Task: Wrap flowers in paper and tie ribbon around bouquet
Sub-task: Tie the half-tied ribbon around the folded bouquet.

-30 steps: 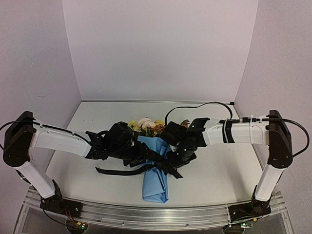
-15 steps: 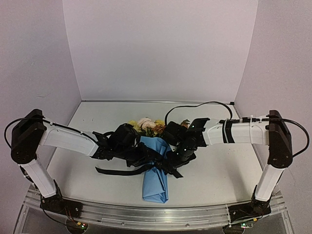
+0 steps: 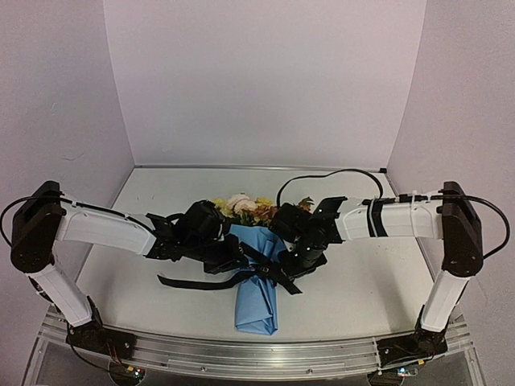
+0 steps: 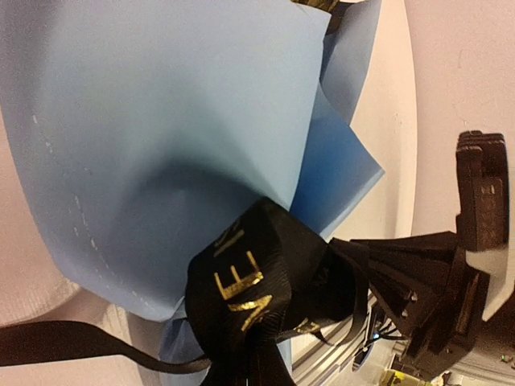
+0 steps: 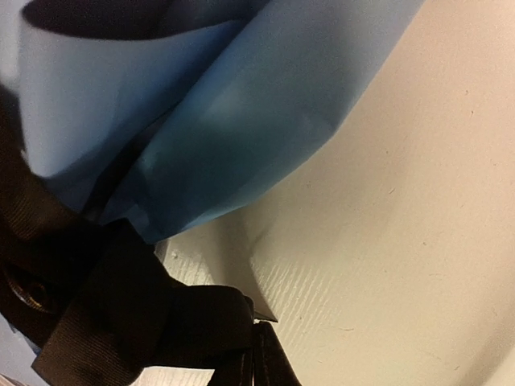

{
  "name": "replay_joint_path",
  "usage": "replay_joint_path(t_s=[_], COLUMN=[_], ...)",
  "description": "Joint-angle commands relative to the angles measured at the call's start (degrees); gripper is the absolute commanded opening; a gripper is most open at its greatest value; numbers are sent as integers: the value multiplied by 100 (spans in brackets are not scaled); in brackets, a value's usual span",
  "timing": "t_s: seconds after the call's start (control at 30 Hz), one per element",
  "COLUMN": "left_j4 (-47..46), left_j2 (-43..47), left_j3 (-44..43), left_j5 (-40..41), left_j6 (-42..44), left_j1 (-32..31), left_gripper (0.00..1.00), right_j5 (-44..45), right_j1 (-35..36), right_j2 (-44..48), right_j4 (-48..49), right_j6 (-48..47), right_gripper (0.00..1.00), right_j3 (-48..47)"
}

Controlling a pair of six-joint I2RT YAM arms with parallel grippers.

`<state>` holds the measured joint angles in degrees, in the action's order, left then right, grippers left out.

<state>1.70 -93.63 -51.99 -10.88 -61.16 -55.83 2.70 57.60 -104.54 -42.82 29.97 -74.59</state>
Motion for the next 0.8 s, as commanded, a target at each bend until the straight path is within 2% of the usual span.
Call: replay_joint_path(t_s=[0.0, 0.6, 0.77], left_j4=[606, 1087, 1202], left_j2=[504, 673, 647], left_j3=[177, 524, 424], left_j5=[-269, -473, -495], left_j6=[485, 1153, 1344], left_j1=[220, 975, 1054], left_gripper=[0, 0, 0], right_j5=[23, 203, 363], right_j1=[-256, -368, -229], right_j2=[260, 677, 699], right_j4=[145, 431, 112], right_j6=[367, 642, 404], right_gripper=[0, 0, 0], right_j3=[217, 1265, 1222])
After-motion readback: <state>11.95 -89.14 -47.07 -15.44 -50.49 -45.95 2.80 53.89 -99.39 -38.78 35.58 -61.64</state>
